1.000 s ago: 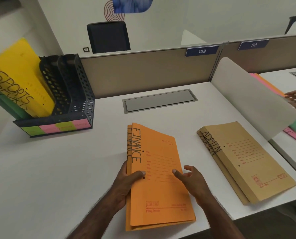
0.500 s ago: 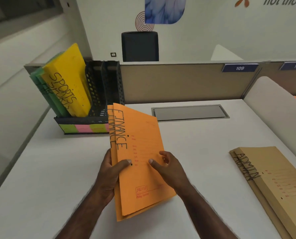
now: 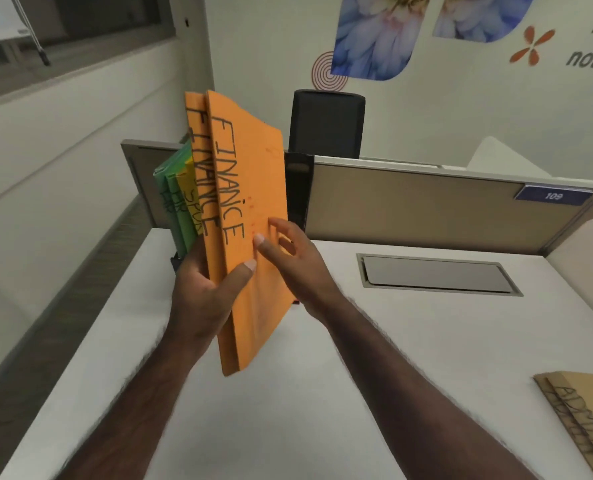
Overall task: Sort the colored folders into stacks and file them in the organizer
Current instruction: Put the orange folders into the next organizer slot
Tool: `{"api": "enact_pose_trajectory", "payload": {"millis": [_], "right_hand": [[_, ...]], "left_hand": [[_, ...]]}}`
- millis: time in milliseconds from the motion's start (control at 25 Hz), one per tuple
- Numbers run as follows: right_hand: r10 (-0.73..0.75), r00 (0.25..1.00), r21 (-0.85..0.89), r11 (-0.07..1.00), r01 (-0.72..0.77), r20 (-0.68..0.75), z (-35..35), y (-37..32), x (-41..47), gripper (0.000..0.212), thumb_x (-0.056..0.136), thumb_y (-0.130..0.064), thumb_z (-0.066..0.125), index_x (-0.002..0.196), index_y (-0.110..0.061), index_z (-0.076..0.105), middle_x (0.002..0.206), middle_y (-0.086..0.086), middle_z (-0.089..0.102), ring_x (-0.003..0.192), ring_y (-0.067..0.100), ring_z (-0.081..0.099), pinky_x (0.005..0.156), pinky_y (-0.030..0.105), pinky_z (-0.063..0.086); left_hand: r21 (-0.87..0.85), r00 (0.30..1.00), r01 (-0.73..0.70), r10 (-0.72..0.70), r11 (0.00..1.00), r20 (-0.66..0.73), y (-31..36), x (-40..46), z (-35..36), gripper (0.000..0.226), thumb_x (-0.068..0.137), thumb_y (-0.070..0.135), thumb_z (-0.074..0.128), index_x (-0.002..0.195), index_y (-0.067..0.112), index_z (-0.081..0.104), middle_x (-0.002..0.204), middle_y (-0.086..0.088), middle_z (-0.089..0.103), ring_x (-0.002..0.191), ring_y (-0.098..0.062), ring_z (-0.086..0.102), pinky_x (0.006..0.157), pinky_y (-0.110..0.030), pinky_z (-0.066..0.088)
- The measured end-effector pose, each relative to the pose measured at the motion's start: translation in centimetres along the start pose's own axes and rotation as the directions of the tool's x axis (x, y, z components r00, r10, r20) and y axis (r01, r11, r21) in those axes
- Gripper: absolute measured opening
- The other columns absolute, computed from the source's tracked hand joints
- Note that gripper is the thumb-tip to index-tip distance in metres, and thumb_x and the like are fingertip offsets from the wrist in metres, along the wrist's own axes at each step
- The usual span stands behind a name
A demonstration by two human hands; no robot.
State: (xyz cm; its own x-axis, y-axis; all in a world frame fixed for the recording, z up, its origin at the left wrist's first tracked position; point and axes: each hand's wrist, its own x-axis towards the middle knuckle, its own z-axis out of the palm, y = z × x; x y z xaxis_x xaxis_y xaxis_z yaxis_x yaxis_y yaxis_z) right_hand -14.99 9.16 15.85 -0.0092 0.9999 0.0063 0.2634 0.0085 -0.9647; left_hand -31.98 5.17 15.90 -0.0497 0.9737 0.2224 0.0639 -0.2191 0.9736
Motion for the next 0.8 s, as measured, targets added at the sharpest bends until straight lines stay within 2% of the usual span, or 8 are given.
{"api": "enact_pose_trajectory", "payload": {"millis": [160, 320, 400, 480, 520, 600, 680, 800], "right_hand": [[-0.034, 0.998, 0.056, 0.998, 0.031, 0.044, 2.1, -3.0, 4.9, 0.076, 0.092, -0.064, 0.063, 0.159, -0.035, 0.043, 0.159, -0.006, 0.050, 0.146, 0.023, 0.050, 0.116, 0.061, 0.043], [-0.045, 0.988, 0.099, 0.995, 0.031, 0.147, 1.9, -4.2, 9.3, 0.066, 0.104, -0.032, 0.065, 0.164, -0.028, 0.037, 0.158, -0.007, 0.051, 0.145, 0.020, 0.050, 0.116, 0.057, 0.043], [-0.057, 0.982, 0.094, 0.995, 0.041, 0.178, 1.3, -4.5, 10.9, 0.069, 0.103, -0.015, 0.066, 0.165, -0.026, 0.037, 0.156, -0.009, 0.052, 0.141, 0.012, 0.053, 0.107, 0.046, 0.052], [-0.068, 0.981, 0.094, 0.994, 0.051, 0.183, 0.7, -4.5, 12.1, 0.076, 0.098, 0.000, 0.065, 0.164, -0.025, 0.038, 0.155, -0.012, 0.055, 0.135, 0.002, 0.057, 0.098, 0.037, 0.058], [-0.074, 0.981, 0.088, 0.994, 0.059, 0.179, 0.5, -4.3, 12.5, 0.080, 0.095, 0.007, 0.064, 0.164, -0.025, 0.038, 0.158, -0.011, 0.053, 0.139, 0.004, 0.055, 0.101, 0.041, 0.058], [-0.089, 0.983, 0.062, 0.995, 0.080, 0.163, 0.3, -3.7, 13.2, 0.089, 0.090, 0.016, 0.063, 0.164, -0.025, 0.037, 0.164, -0.004, 0.047, 0.151, 0.018, 0.046, 0.112, 0.058, 0.050], [-0.085, 0.987, 0.037, 0.996, 0.081, 0.137, 0.5, -2.9, 13.5, 0.096, 0.088, 0.018, 0.064, 0.167, -0.026, 0.032, 0.169, -0.002, 0.041, 0.155, 0.024, 0.040, 0.116, 0.064, 0.045], [-0.055, 0.991, 0.009, 0.998, 0.054, 0.120, 1.3, -1.4, 13.3, 0.104, 0.086, 0.017, 0.069, 0.169, -0.028, 0.025, 0.172, -0.004, 0.034, 0.157, 0.025, 0.036, 0.114, 0.064, 0.046]], "left_hand": [[0.031, 0.996, -0.084, 0.085, 0.996, -0.012, -0.6, 5.5, -1.6, 0.059, 0.085, 0.048, 0.071, 0.141, 0.033, 0.059, 0.130, 0.017, 0.070, 0.118, -0.002, 0.067, 0.091, -0.031, 0.055], [0.042, 0.976, -0.219, 0.218, 0.975, 0.031, -2.2, 10.4, -1.7, 0.058, 0.090, 0.048, 0.068, 0.142, 0.026, 0.055, 0.123, 0.026, 0.066, 0.108, 0.013, 0.066, 0.079, -0.007, 0.055], [0.046, 0.962, -0.264, 0.260, 0.963, 0.077, -3.7, 12.6, -1.2, 0.061, 0.092, 0.053, 0.067, 0.145, 0.028, 0.048, 0.125, 0.024, 0.064, 0.110, 0.009, 0.067, 0.083, -0.011, 0.057], [0.065, 0.944, -0.310, 0.299, 0.948, 0.140, -5.5, 14.6, -0.5, 0.072, 0.091, 0.062, 0.067, 0.150, 0.032, 0.037, 0.135, 0.013, 0.060, 0.117, 0.004, 0.065, 0.088, -0.015, 0.058], [0.074, 0.929, -0.344, 0.328, 0.936, 0.174, -6.4, 15.5, -0.1, 0.078, 0.090, 0.064, 0.068, 0.152, 0.035, 0.032, 0.142, 0.008, 0.053, 0.123, 0.002, 0.061, 0.092, -0.016, 0.056], [0.065, 0.893, -0.407, 0.382, 0.911, 0.240, -8.5, 17.1, 0.8, 0.083, 0.089, 0.055, 0.075, 0.154, 0.042, 0.026, 0.151, 0.000, 0.042, 0.137, -0.011, 0.052, 0.104, -0.029, 0.053], [0.032, 0.871, -0.429, 0.404, 0.903, 0.278, -10.6, 18.4, 1.6, 0.088, 0.089, 0.041, 0.080, 0.156, 0.046, 0.023, 0.153, -0.005, 0.039, 0.143, -0.021, 0.047, 0.110, -0.038, 0.050], [0.068, 0.876, -0.431, 0.399, 0.900, 0.271, -12.9, 19.2, 2.2, 0.087, 0.091, 0.053, 0.076, 0.160, 0.029, 0.028, 0.150, 0.013, 0.038, 0.142, -0.009, 0.043, 0.111, -0.028, 0.048]]}}
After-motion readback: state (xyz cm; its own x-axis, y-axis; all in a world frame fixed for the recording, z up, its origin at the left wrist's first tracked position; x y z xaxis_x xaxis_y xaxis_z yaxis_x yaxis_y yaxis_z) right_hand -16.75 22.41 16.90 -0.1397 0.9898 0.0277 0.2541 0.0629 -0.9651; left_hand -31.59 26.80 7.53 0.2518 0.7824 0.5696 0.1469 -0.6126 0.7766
